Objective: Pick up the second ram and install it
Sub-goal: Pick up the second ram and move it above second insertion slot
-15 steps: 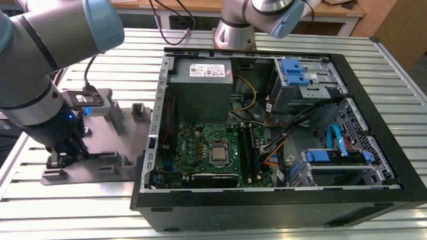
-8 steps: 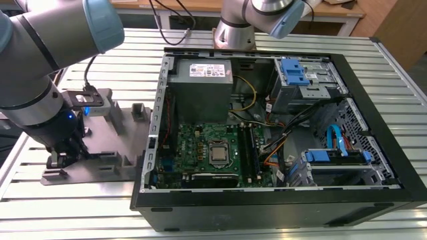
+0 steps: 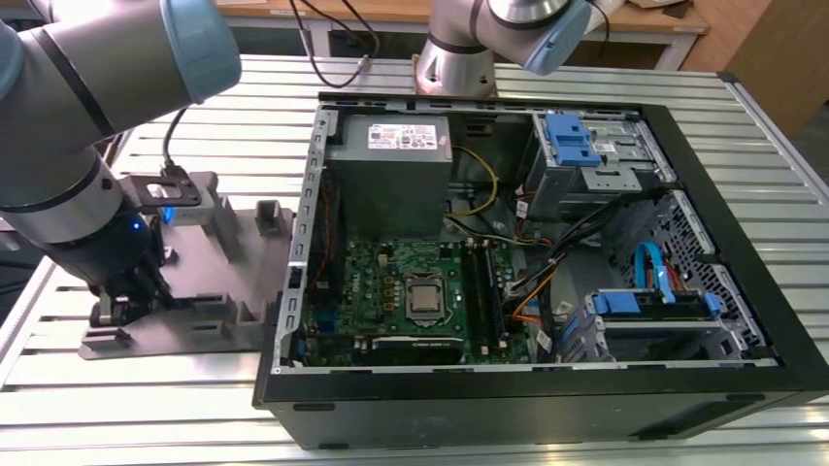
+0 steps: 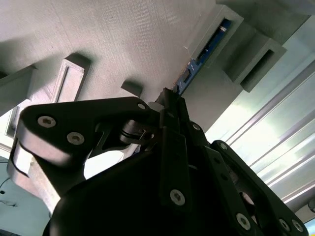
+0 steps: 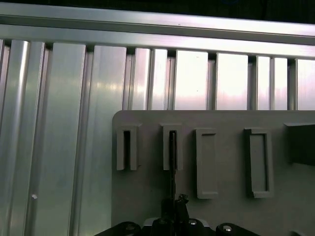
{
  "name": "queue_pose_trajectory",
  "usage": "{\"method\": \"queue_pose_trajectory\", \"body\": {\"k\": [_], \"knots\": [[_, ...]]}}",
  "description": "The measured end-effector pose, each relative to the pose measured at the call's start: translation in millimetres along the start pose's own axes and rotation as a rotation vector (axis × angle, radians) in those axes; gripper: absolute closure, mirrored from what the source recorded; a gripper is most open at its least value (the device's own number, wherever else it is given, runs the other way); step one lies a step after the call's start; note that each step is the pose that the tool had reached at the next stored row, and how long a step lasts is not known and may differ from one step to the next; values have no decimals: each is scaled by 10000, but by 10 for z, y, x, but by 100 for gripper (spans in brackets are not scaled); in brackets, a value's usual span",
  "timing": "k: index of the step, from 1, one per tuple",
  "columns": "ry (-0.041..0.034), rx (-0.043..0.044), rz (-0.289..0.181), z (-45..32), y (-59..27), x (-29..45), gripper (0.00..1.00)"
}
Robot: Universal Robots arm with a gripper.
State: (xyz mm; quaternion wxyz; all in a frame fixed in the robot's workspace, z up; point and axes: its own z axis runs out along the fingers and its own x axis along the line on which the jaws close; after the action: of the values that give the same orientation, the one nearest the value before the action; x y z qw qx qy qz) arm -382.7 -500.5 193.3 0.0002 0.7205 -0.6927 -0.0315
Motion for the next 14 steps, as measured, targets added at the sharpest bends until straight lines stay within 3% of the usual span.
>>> {"method": "queue_pose_trajectory", "body": {"k": [6, 14], "knots": [[-7, 1, 0, -120, 5, -6, 89], [-7, 1, -1, -210, 9, -10, 89]]}}
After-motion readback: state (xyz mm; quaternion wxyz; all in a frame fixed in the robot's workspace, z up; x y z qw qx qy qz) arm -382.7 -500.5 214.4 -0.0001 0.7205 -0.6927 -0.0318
